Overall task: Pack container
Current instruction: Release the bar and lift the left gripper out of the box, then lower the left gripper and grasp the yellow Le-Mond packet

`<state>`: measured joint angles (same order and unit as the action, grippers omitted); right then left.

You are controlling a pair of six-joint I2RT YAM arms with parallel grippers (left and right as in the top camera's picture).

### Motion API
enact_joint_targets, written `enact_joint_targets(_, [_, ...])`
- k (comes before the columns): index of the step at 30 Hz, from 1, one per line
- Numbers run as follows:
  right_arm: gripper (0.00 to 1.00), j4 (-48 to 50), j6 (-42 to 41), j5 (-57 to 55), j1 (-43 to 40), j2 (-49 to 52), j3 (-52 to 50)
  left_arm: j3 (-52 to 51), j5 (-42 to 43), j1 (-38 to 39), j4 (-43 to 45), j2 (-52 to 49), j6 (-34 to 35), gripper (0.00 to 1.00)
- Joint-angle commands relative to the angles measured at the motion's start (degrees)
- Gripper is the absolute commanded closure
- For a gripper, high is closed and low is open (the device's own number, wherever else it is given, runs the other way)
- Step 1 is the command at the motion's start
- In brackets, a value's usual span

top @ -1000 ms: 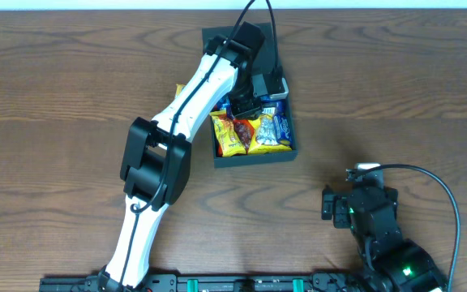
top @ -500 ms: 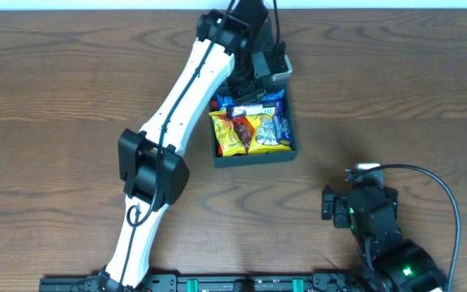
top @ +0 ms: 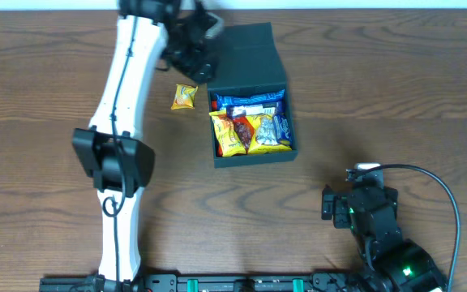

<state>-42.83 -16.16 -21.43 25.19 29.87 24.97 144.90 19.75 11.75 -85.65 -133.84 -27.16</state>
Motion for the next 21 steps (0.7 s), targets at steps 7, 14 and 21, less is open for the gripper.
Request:
enact_joint_targets(7, [0.01,-0.11,-0.96,-0.63,-0.46,-0.24,-0.31,1.16,-7.32,-5.01,0.55,0.46,22.36,0.05])
enact_joint_targets(14, [0.01,-0.11,-0.96,-0.63,-0.46,-0.24,-0.31,1.07,-4.13,-6.10,0.61,0.44,20.63,0.05])
enact_joint_targets(21, [0.01,-0.11,-0.96,-0.63,-0.46,-0.24,-0.31,-3.19,-8.44,-5.70,2.84,0.44,19.85,0.05])
